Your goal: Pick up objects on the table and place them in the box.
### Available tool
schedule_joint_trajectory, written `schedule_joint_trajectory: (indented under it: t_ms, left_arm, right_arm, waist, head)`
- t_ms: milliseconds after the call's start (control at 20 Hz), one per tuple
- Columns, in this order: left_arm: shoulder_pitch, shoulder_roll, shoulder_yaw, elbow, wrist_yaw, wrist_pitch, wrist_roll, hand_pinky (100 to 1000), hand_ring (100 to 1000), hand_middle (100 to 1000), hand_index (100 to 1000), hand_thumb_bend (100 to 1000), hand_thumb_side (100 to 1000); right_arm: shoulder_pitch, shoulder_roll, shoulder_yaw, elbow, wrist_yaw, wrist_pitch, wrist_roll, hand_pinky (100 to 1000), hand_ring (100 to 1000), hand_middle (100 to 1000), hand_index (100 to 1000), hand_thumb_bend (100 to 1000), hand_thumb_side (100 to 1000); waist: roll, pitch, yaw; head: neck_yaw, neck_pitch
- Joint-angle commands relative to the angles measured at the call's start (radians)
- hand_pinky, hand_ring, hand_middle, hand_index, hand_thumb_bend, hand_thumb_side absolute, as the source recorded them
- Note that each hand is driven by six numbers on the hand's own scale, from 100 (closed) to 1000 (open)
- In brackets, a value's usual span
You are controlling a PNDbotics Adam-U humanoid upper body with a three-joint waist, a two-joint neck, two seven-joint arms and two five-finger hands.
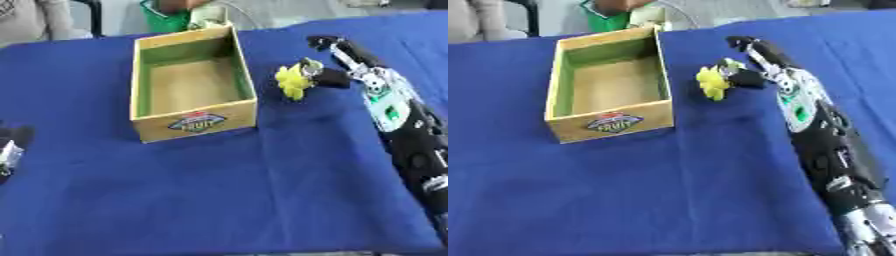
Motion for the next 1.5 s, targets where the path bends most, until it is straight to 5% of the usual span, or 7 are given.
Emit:
schedule_joint_trajectory:
  t_ms: [50, 300, 450, 600, 1250, 1500]
  left_arm:
    - [-0.006, 0.014, 0.004, -0.013, 0.004, -0.003, -0.004, 488, 403, 464, 624, 702, 216]
    - [-0.006, 0.013, 0.004, -0.013, 0.004, -0.002, -0.005, 488, 403, 464, 624, 702, 216]
    - [-0.006, 0.013, 0.004, -0.013, 0.004, -0.002, -0.005, 489, 404, 465, 624, 702, 216]
    - [-0.007, 0.013, 0.004, -0.012, 0.004, -0.002, -0.006, 489, 405, 465, 624, 701, 216]
    - [-0.005, 0.012, 0.004, -0.011, 0.004, -0.002, -0.006, 489, 406, 465, 624, 700, 216]
    - [-0.005, 0.012, 0.004, -0.011, 0.004, -0.002, -0.007, 489, 407, 465, 624, 699, 216]
  right_arm:
    - [-0.020, -0.020, 0.002, -0.001, 0.012, -0.006, 0.029, 986, 890, 863, 987, 100, 676]
    - [-0.022, -0.017, 0.002, 0.006, 0.024, -0.014, 0.061, 987, 892, 865, 987, 100, 656]
    - [-0.020, -0.017, 0.009, 0.014, 0.036, -0.028, 0.101, 991, 897, 871, 988, 100, 326]
    - [-0.022, -0.018, 0.007, 0.013, 0.046, -0.041, 0.146, 992, 897, 870, 982, 100, 100]
    - [-0.023, -0.017, 0.000, 0.029, 0.115, -0.026, 0.205, 975, 914, 882, 980, 100, 100]
    - [-0.023, -0.018, -0.003, 0.037, 0.142, -0.017, 0.225, 818, 768, 756, 901, 100, 115]
  waist:
    - [-0.003, -0.013, 0.002]
    - [-0.003, -0.013, 0.002]
    - [-0.004, -0.012, 0.003]
    - [-0.005, -0.012, 0.002]
    - [-0.005, -0.010, 0.001]
    - [-0.005, -0.010, 0.001]
  head:
    - [-0.004, -0.009]
    - [-0.004, -0.011]
    - [-0.006, -0.009]
    - [-0.006, -0.008]
    - [-0.012, -0.003]
    - [-0.015, 0.000]
